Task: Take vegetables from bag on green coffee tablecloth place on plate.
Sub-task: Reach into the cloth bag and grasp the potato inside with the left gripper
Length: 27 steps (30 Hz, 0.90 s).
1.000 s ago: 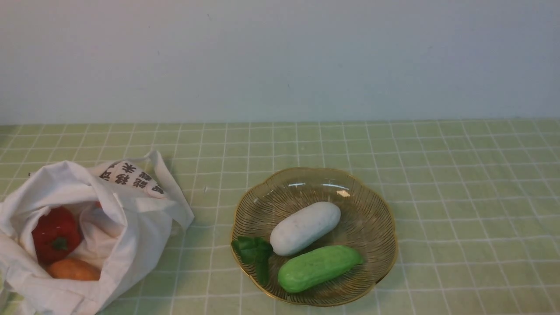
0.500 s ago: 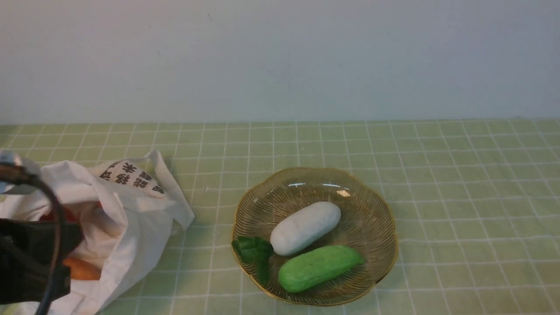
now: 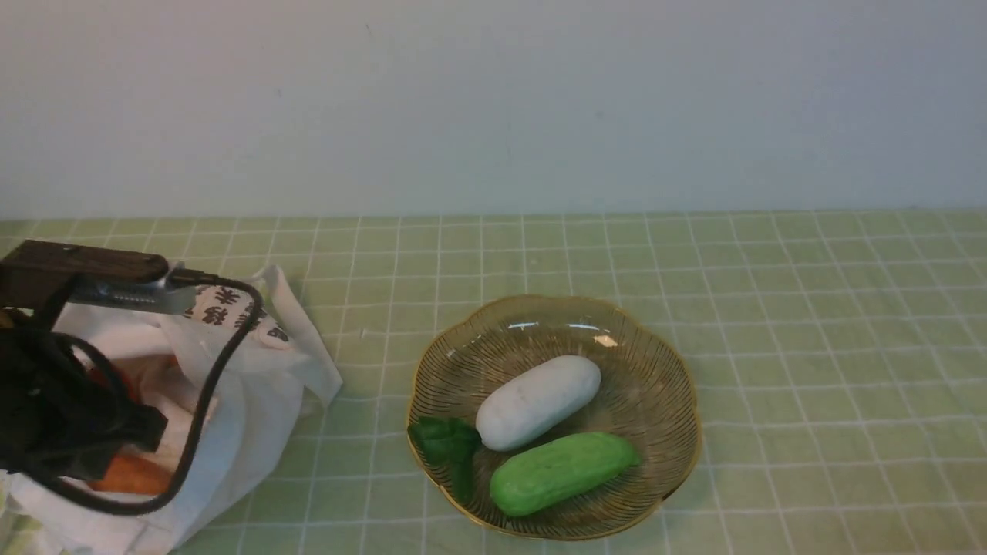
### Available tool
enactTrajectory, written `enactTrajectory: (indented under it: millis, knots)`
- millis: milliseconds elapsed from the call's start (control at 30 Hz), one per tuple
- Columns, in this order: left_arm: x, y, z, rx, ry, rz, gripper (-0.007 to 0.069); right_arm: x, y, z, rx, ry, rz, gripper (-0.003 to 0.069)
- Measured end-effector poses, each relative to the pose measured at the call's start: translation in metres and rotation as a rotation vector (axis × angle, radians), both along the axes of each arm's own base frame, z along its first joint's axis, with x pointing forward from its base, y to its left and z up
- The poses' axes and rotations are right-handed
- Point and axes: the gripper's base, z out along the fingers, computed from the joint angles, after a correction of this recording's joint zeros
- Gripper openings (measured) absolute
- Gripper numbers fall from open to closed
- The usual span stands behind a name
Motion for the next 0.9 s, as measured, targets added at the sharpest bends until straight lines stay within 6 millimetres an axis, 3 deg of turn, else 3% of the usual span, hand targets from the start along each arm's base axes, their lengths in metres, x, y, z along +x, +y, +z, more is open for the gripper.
enactTrajectory:
  millis: [133,267,600,733,900]
  knots:
    - [0.014,0.002,-0.014,0.032,0.032,-0.012,0.0013,0.000,0.000,0.000,0.000,0.000,0.000,-0.0016]
    - [0.028,0.007,-0.026,0.095,0.009,-0.042,0.0090,0.000,0.000,0.000,0.000,0.000,0.000,-0.0016]
    - [0.054,0.007,-0.054,0.121,-0.019,-0.075,0.0482,0.000,0.000,0.000,0.000,0.000,0.000,-0.0016]
    - [0.058,0.007,-0.069,0.122,0.036,-0.079,0.0539,0.000,0.000,0.000,0.000,0.000,0.000,-0.0016]
    - [0.060,0.007,-0.082,0.123,0.086,-0.082,0.0555,0.000,0.000,0.000,0.000,0.000,0.000,-0.0016]
